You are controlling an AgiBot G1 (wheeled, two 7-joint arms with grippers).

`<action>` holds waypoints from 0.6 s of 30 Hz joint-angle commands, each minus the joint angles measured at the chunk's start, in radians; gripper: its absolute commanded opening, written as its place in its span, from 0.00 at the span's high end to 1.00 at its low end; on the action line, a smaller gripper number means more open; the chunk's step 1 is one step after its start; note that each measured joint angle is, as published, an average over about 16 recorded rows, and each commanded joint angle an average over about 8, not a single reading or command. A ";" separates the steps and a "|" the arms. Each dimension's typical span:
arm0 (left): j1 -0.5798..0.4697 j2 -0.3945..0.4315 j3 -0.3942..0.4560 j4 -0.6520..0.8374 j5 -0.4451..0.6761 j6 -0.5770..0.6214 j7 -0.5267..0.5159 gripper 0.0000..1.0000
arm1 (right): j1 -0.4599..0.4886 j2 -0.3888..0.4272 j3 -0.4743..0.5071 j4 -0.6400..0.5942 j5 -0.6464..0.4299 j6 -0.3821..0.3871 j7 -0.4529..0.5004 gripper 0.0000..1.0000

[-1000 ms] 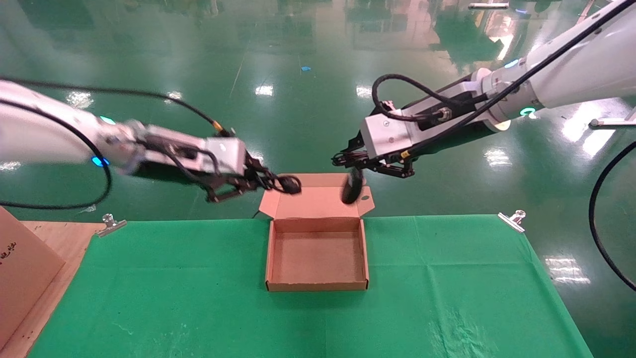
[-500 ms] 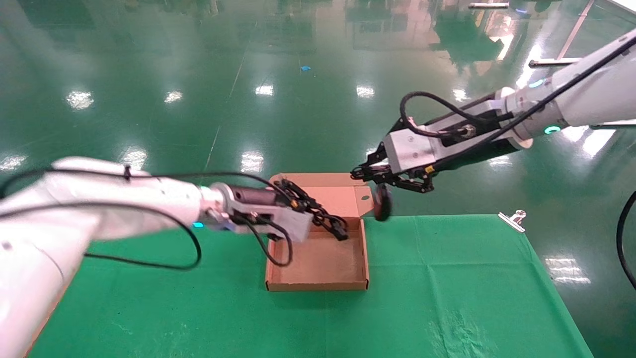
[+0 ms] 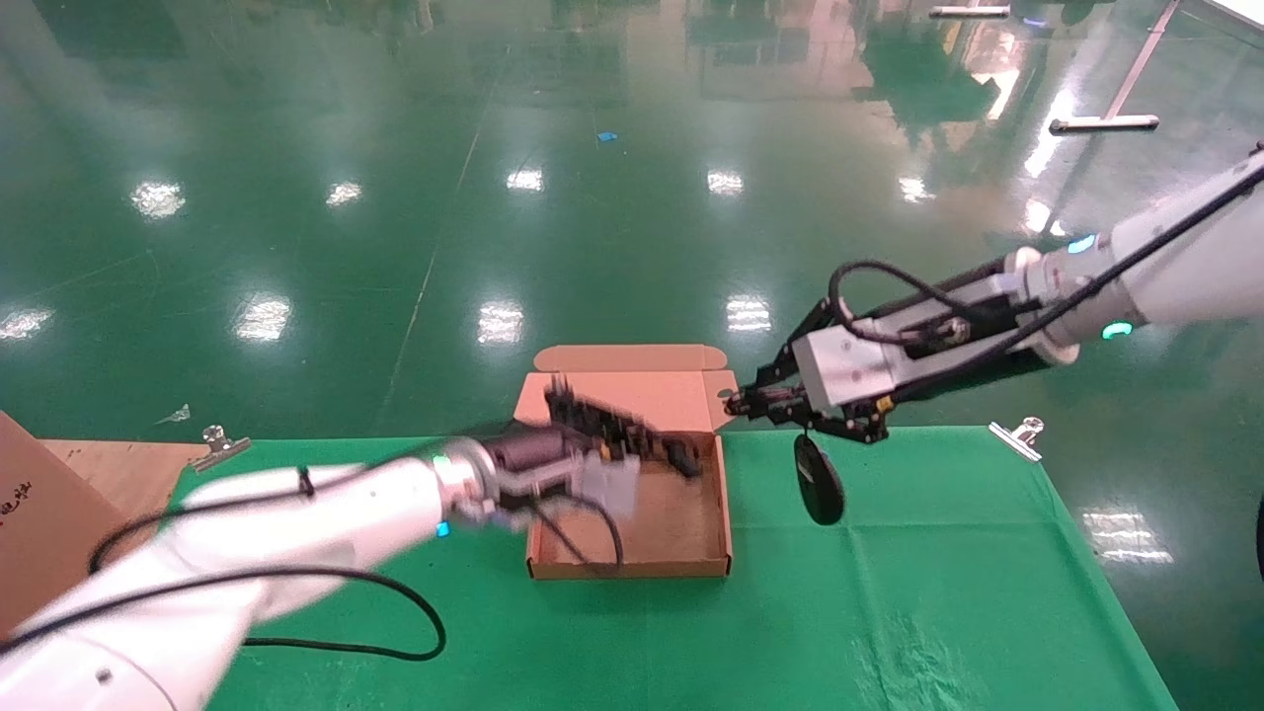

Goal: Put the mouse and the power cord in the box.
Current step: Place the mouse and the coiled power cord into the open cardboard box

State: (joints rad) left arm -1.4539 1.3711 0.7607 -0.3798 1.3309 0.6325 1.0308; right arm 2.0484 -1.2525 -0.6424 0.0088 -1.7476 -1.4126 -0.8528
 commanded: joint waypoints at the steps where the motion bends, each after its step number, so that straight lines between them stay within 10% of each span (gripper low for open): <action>1: 0.019 -0.001 0.025 -0.009 -0.022 -0.021 -0.003 1.00 | -0.013 0.003 0.000 -0.005 -0.001 0.001 -0.006 1.00; 11: 0.044 -0.004 0.137 -0.035 -0.112 -0.015 -0.085 0.93 | -0.044 0.019 0.000 -0.012 -0.001 0.024 -0.023 1.00; 18: 0.025 -0.006 0.189 -0.030 -0.173 0.037 -0.121 0.16 | -0.058 0.027 -0.001 -0.012 -0.001 0.028 -0.033 1.00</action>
State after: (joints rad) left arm -1.4258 1.3651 0.9478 -0.4107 1.1604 0.6575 0.9167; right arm 1.9916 -1.2264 -0.6426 -0.0033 -1.7482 -1.3855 -0.8846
